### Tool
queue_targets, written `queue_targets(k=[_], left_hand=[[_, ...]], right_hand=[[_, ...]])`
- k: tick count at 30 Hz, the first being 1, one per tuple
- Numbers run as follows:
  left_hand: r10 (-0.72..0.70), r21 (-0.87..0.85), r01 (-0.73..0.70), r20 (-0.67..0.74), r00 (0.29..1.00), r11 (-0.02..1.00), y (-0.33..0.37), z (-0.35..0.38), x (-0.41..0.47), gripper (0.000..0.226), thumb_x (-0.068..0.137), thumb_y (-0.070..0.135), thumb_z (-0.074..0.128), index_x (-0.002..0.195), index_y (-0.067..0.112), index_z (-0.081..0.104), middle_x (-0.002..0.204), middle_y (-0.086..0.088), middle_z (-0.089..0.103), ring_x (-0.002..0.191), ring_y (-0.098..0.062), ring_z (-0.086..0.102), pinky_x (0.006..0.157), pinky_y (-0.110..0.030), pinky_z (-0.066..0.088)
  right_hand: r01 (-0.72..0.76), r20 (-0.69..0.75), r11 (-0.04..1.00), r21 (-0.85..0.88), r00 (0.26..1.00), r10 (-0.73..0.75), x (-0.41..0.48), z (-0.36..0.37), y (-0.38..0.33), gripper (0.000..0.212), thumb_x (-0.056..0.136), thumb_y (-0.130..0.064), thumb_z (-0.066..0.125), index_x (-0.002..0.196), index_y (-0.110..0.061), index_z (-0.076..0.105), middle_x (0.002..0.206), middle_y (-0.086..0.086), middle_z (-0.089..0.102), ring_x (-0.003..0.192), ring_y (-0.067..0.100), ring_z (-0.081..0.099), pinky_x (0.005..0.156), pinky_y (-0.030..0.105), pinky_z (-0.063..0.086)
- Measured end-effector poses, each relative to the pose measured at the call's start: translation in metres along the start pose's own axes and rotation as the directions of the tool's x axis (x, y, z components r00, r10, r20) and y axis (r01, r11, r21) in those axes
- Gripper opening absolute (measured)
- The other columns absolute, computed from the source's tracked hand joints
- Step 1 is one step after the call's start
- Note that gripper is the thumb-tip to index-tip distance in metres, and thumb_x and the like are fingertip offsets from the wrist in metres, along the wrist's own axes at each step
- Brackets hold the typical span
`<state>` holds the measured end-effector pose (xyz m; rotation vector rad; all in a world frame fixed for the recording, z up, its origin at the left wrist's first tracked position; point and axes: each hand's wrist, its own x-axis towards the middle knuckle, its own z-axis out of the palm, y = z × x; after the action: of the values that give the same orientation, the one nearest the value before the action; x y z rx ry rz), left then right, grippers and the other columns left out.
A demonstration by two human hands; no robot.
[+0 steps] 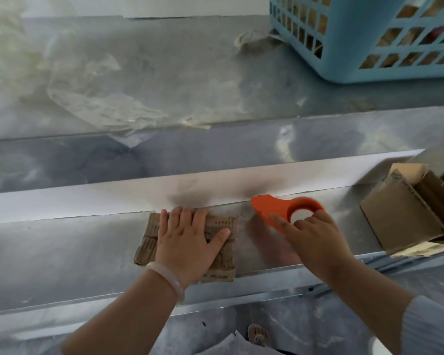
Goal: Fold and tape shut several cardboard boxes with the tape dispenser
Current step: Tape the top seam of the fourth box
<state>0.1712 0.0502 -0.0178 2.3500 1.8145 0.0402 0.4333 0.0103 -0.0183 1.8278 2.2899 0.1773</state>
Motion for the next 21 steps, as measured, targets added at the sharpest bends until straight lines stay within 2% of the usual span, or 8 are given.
queue_targets(k=[3,6,10,12,16,19,20,21], left_hand=[[0.007,-0.109,-0.003,0.032,0.999,0.994,-0.002,-0.005,0.000,0.079,0.079,0.073,0.000,0.142,0.036,0.030,0.147,0.008,0.033,0.143,-0.019,0.016,0.121,-0.045,-0.003],[-0.002,-0.303,0.022,0.064,0.998,0.953,-0.009,-0.013,0.000,0.059,0.097,0.058,0.019,0.150,0.032,0.025,0.155,0.008,0.025,0.146,-0.015,0.011,0.122,-0.042,-0.004],[-0.012,-0.537,-0.007,-0.033,0.999,0.844,-0.024,-0.021,-0.006,0.048,0.102,0.037,0.038,0.148,0.026,0.035,0.153,0.008,0.033,0.142,-0.010,0.023,0.120,-0.032,0.015],[0.028,-0.509,-0.076,-0.102,0.994,0.857,-0.035,-0.022,-0.011,0.048,0.100,0.033,0.043,0.147,0.023,0.039,0.151,0.008,0.036,0.139,-0.009,0.027,0.114,-0.024,0.018],[0.186,-0.288,-0.215,-0.124,0.975,0.933,-0.059,-0.019,-0.022,0.061,0.096,0.052,0.032,0.148,0.021,0.037,0.154,0.006,0.034,0.144,-0.013,0.024,0.119,-0.034,0.019],[0.275,-0.093,-0.280,-0.069,0.959,0.955,-0.073,-0.006,-0.028,0.073,0.092,0.064,0.012,0.152,0.026,0.026,0.159,0.007,0.021,0.148,-0.015,0.013,0.119,-0.036,0.009],[0.285,-0.053,-0.289,-0.071,0.956,0.956,-0.076,-0.002,-0.030,0.072,0.093,0.064,0.010,0.153,0.026,0.024,0.160,0.006,0.020,0.148,-0.016,0.013,0.119,-0.037,0.010],[0.285,-0.026,-0.287,-0.072,0.956,0.958,-0.078,0.000,-0.031,0.071,0.095,0.063,0.008,0.153,0.025,0.023,0.160,0.005,0.020,0.148,-0.017,0.014,0.118,-0.039,0.011]], right_hand=[[-0.009,-0.194,0.999,-0.043,0.981,0.001,0.005,0.029,0.002,0.081,0.070,-0.008,0.061,0.146,-0.026,0.041,0.065,0.004,0.063,0.059,0.030,0.059,0.078,0.042,0.042],[-0.018,-0.161,1.000,-0.009,0.987,0.016,-0.006,0.045,-0.024,0.074,0.075,-0.014,0.036,0.149,-0.021,0.036,0.094,0.018,0.069,0.083,0.038,0.064,0.091,0.047,0.036],[-0.067,-0.047,0.997,0.034,0.997,0.069,-0.011,0.054,-0.051,0.077,0.075,-0.024,0.032,0.151,-0.015,0.024,0.122,0.036,0.059,0.113,0.049,0.060,0.112,0.050,0.017],[-0.074,0.017,0.996,0.048,0.997,0.073,-0.008,0.056,-0.065,0.075,0.077,-0.028,0.034,0.150,-0.011,0.030,0.125,0.032,0.059,0.115,0.051,0.057,0.112,0.052,0.018],[-0.087,0.201,0.996,0.024,0.976,0.081,-0.007,0.053,-0.075,0.067,0.083,-0.042,0.035,0.142,-0.013,0.051,0.124,0.023,0.063,0.114,0.049,0.058,0.107,0.058,0.035],[-0.148,0.180,0.988,0.044,0.974,0.138,-0.012,0.040,-0.079,0.065,0.088,-0.035,0.026,0.147,-0.014,0.041,0.147,0.026,0.043,0.138,0.043,0.038,0.120,0.051,0.002],[-0.174,0.211,0.980,0.095,0.966,0.151,-0.016,0.034,-0.080,0.061,0.092,-0.028,0.025,0.152,-0.016,0.031,0.155,0.020,0.031,0.145,0.037,0.026,0.121,0.046,-0.002],[-0.211,0.236,0.959,0.188,0.958,0.165,-0.021,0.026,-0.082,0.057,0.095,-0.022,0.027,0.153,-0.017,0.028,0.159,0.012,0.027,0.147,0.031,0.024,0.122,0.042,0.006]])
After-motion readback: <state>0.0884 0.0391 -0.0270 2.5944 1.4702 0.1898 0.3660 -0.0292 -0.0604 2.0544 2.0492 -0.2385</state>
